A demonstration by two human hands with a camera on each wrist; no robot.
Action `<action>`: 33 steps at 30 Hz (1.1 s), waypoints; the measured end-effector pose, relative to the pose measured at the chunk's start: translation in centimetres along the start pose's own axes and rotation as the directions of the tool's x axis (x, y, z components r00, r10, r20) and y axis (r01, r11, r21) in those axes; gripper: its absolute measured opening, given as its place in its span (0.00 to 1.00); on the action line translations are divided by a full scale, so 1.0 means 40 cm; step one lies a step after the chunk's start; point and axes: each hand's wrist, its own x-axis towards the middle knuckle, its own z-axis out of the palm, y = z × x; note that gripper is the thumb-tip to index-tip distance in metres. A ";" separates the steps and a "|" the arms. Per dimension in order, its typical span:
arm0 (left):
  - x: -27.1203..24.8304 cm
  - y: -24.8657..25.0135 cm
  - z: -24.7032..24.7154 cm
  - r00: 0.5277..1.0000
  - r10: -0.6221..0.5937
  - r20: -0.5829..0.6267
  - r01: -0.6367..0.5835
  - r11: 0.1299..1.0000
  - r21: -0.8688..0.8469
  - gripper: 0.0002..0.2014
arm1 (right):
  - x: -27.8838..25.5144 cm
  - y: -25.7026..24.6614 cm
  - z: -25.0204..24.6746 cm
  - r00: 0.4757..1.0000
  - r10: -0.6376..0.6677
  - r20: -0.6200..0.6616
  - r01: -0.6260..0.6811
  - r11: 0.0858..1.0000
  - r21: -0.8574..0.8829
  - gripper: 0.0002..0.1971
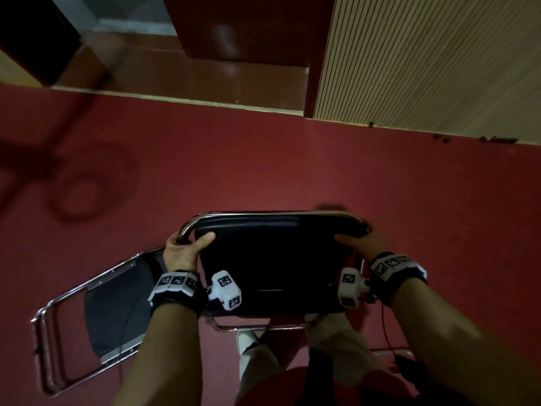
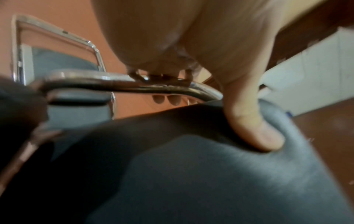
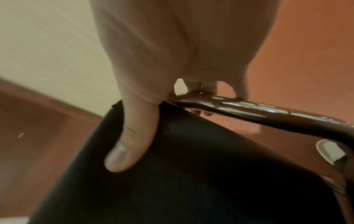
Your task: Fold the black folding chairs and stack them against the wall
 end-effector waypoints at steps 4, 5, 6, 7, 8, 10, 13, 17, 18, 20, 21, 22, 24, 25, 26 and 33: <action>-0.073 0.091 0.150 0.999 0.044 0.026 -0.044 0.999 0.015 0.37 | 0.068 -0.029 -0.140 1.000 0.003 -0.020 -0.003 1.000 -0.012 0.38; -0.090 0.116 0.200 0.998 0.056 0.039 -0.056 0.998 0.009 0.37 | 0.090 -0.044 -0.191 0.999 -0.006 -0.041 0.005 1.000 -0.009 0.38; -0.103 0.133 0.235 0.997 0.062 0.055 -0.062 0.998 -0.004 0.37 | 0.104 -0.058 -0.229 0.999 -0.016 -0.048 0.016 1.000 -0.002 0.38; -0.115 0.151 0.274 0.994 0.073 0.076 -0.071 0.997 -0.028 0.37 | 0.121 -0.074 -0.272 0.997 -0.033 -0.066 0.033 0.999 0.000 0.39; -0.130 0.173 0.322 0.991 0.086 0.098 -0.081 0.995 -0.051 0.37 | 0.139 -0.093 -0.320 0.994 -0.057 -0.093 0.056 0.998 -0.016 0.40; -0.153 0.218 0.412 0.983 0.110 0.144 -0.100 0.992 -0.075 0.38 | 0.176 -0.122 -0.410 0.981 -0.103 -0.165 0.094 0.994 -0.063 0.41; -0.176 0.300 0.533 0.967 0.140 0.214 -0.119 0.987 -0.109 0.36 | 0.231 -0.170 -0.523 0.953 -0.175 -0.249 0.159 0.984 -0.083 0.37; -0.180 0.425 0.699 0.925 0.213 0.314 -0.181 0.975 -0.128 0.33 | 0.319 -0.250 -0.645 0.925 -0.192 -0.329 0.189 0.981 -0.042 0.35; -0.176 0.459 0.746 0.917 0.229 0.327 -0.195 0.972 -0.135 0.33 | 0.344 -0.273 -0.674 0.917 -0.184 -0.355 0.192 0.981 -0.013 0.35; -0.157 0.531 0.840 0.904 0.253 0.345 -0.227 0.967 -0.113 0.33 | 0.403 -0.319 -0.721 0.900 -0.184 -0.394 0.209 0.978 0.023 0.32; -0.144 0.561 0.881 0.897 0.263 0.355 -0.242 0.965 -0.105 0.34 | 0.430 -0.340 -0.739 0.893 -0.190 -0.407 0.219 0.975 0.025 0.31; -0.125 0.598 0.932 0.888 0.272 0.370 -0.255 0.962 -0.097 0.34 | 0.467 -0.365 -0.759 0.886 -0.197 -0.420 0.229 0.973 0.025 0.31; -0.089 0.683 1.039 0.875 0.284 0.392 -0.271 0.958 -0.089 0.34 | 0.546 -0.422 -0.796 0.868 -0.200 -0.453 0.241 0.970 0.032 0.33; -0.067 0.727 1.096 0.867 0.287 0.407 -0.274 0.957 -0.090 0.34 | 0.590 -0.448 -0.816 0.861 -0.191 -0.472 0.244 0.968 0.052 0.34; -0.053 0.764 1.137 0.859 0.284 0.425 -0.275 0.958 -0.085 0.33 | 0.622 -0.469 -0.829 0.856 -0.181 -0.484 0.241 0.968 0.065 0.35; 0.034 1.003 1.389 0.820 0.290 0.494 -0.336 0.942 0.004 0.34 | 0.827 -0.628 -0.923 0.827 -0.145 -0.543 0.265 0.952 0.151 0.31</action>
